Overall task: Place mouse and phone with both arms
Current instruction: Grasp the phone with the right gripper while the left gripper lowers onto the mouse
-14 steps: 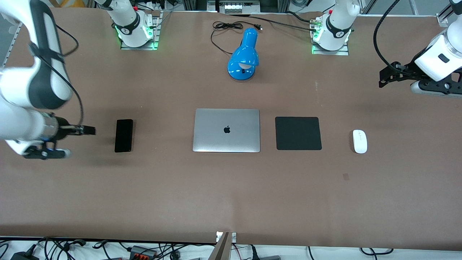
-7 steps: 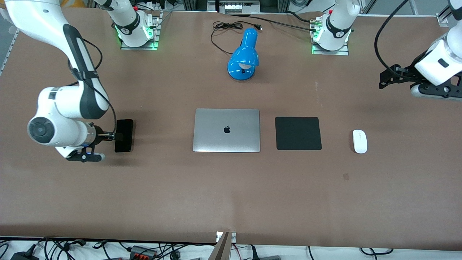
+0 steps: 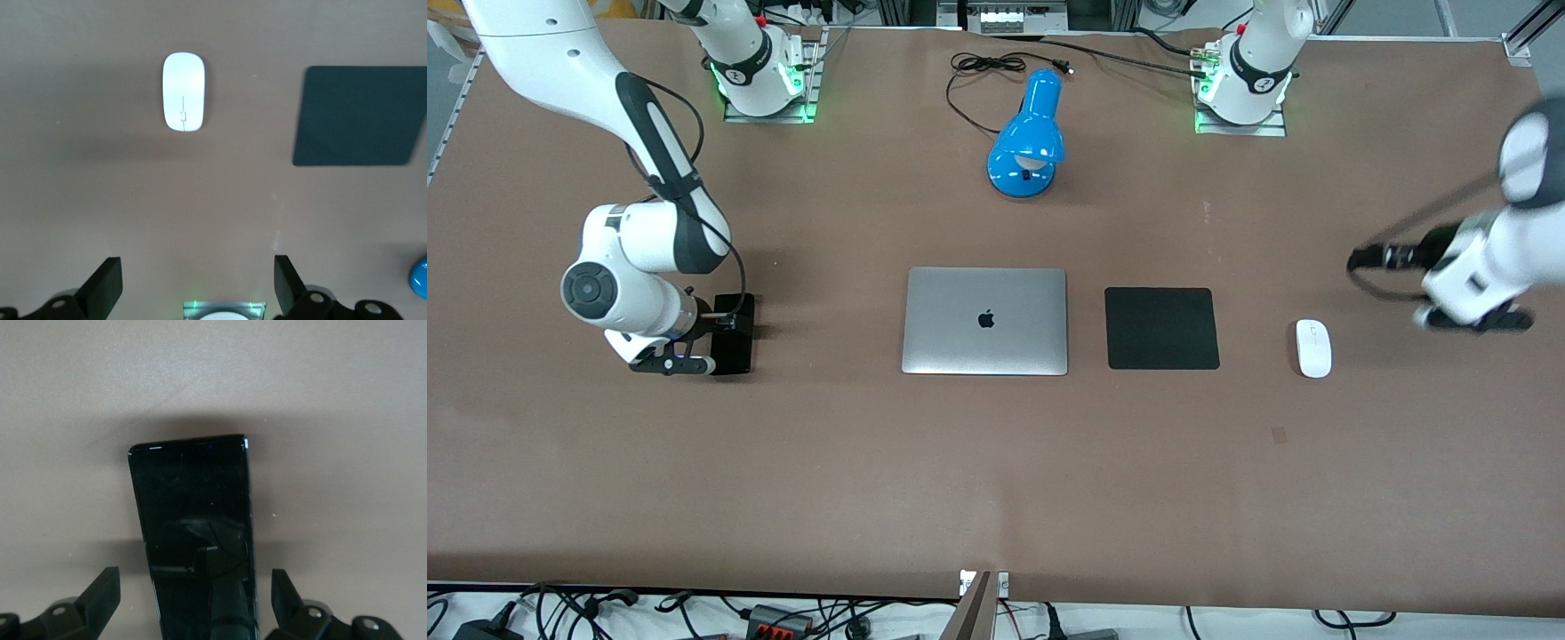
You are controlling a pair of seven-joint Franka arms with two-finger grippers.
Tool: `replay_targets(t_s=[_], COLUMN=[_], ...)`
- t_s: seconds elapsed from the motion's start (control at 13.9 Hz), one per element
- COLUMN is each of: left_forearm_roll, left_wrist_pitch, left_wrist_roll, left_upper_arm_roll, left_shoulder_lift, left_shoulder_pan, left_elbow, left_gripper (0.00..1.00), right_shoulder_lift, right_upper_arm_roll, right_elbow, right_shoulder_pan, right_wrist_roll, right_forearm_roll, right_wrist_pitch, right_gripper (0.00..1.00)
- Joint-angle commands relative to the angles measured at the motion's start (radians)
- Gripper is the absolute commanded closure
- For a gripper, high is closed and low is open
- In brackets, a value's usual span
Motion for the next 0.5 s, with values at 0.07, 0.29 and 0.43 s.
replay_targets(t_s=[0.07, 0.29, 0.43], left_forearm_roll=[0.078, 0.091, 0.091], left_wrist_pitch=[0.255, 0.558, 0.805], left_wrist_roll=[0.016, 0.045, 0.093], left_upper_arm_roll=[-0.004, -0.006, -0.006], left_shoulder_lift=[0.129, 0.129, 0.129], left_shoulder_pan=[0.016, 0.017, 0.031], left_elbow=[-0.013, -0.198, -0.325], left_gripper=[0.00, 0.00, 0.00], right_shoulder_lift=[-0.031, -0.032, -0.029], right_upper_arm_roll=[-0.001, -0.001, -0.001], right_elbow=[-0.090, -0.105, -0.120], right_shoulder_pan=[0.011, 0.011, 0.009], right_wrist_roll=[-0.005, -0.005, -0.006], right_forearm_roll=[0.005, 0.005, 0.003], right_wrist_pitch=[0.091, 0.103, 0.126], right_gripper=[0.00, 0.00, 0.00])
